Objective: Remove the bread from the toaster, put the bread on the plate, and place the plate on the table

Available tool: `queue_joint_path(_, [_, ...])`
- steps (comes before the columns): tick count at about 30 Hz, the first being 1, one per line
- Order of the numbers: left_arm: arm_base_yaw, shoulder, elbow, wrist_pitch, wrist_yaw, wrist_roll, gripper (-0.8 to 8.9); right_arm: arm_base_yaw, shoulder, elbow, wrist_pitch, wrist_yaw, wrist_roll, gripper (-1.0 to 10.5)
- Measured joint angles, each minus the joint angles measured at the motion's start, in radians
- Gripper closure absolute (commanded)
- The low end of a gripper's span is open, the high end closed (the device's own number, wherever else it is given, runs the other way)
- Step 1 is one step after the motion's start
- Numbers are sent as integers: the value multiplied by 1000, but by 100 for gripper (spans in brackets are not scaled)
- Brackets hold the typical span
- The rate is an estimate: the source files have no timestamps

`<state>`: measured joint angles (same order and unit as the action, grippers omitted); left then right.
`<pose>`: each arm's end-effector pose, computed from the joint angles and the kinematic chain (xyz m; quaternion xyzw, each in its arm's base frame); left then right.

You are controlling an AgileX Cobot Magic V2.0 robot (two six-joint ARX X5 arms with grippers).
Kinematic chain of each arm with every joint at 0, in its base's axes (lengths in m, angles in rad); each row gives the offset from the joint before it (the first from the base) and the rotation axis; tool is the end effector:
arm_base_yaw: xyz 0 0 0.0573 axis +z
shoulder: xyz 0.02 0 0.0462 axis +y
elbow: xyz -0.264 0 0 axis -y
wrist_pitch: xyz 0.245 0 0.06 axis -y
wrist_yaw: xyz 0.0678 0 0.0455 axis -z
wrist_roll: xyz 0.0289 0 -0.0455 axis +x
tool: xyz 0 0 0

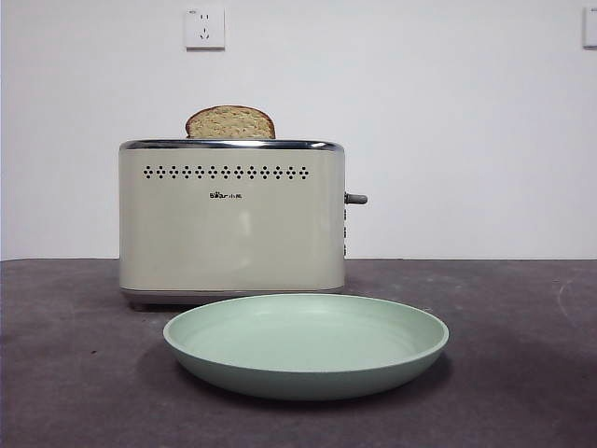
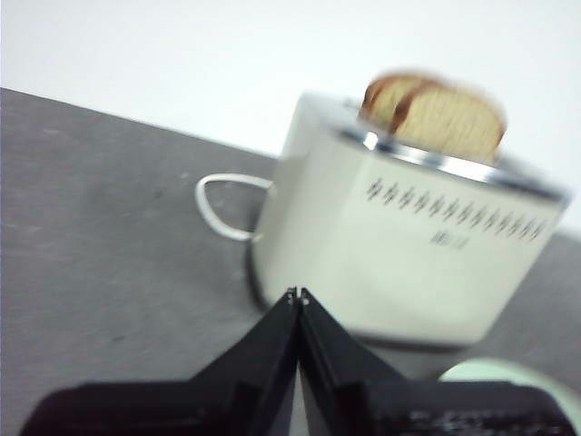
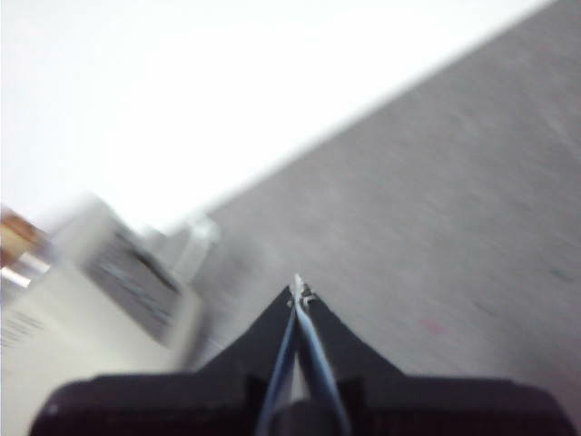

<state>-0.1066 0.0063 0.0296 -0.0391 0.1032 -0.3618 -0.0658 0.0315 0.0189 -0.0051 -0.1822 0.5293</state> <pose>0.0952 -0.0132 0.1693 -0.1789 0.0266 -0.1016 0.9782 0.0982 -0.0012 0.1670 0.2622 0.0237 0.0538 0.9632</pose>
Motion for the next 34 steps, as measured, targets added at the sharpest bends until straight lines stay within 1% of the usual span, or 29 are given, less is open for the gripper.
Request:
queue_joint_path(2, [0,2,41,-26,24,-38,819,0,5,31,14,-24,43,958])
queue_joint_path(4, [0,15,108,-70,48,-59,819,0,27,90,0,-29,66,958])
queue_joint_path(7, [0,55,230,-142,61,-70,819,0,91,206,-14,-79,58,958])
queue_joint_path(10, [0,131,352,-194,66,-65,819,0,192,336,-35,-147,3,957])
queue_joint_path(15, [0,306,553,-264,121,4,818,0,407,571,-137,-272,-106,946])
queue_joint_path(18, [0,430,672,-318,188,49,814,0,527,705,-186,-365,-161,945])
queue_joint_path(21, [0,551,781,-376,269,88,806,0,632,818,-212,-438,-200,923])
queue_joint_path(22, [0,586,814,-397,292,95,788,0,662,846,-214,-454,-207,886])
queue_joint_path(25, [0,696,917,-454,379,127,614,0,743,928,-217,-498,-217,739])
queue_joint_path(27, [0,769,983,-494,419,153,524,0,787,972,-219,-518,-220,697])
queue_joint_path(31, [0,882,1082,-573,431,202,516,5,842,1027,-227,-525,-223,689])
queue_joint_path(34, [0,957,1148,-589,448,247,516,14,867,1051,-238,-526,-224,688])
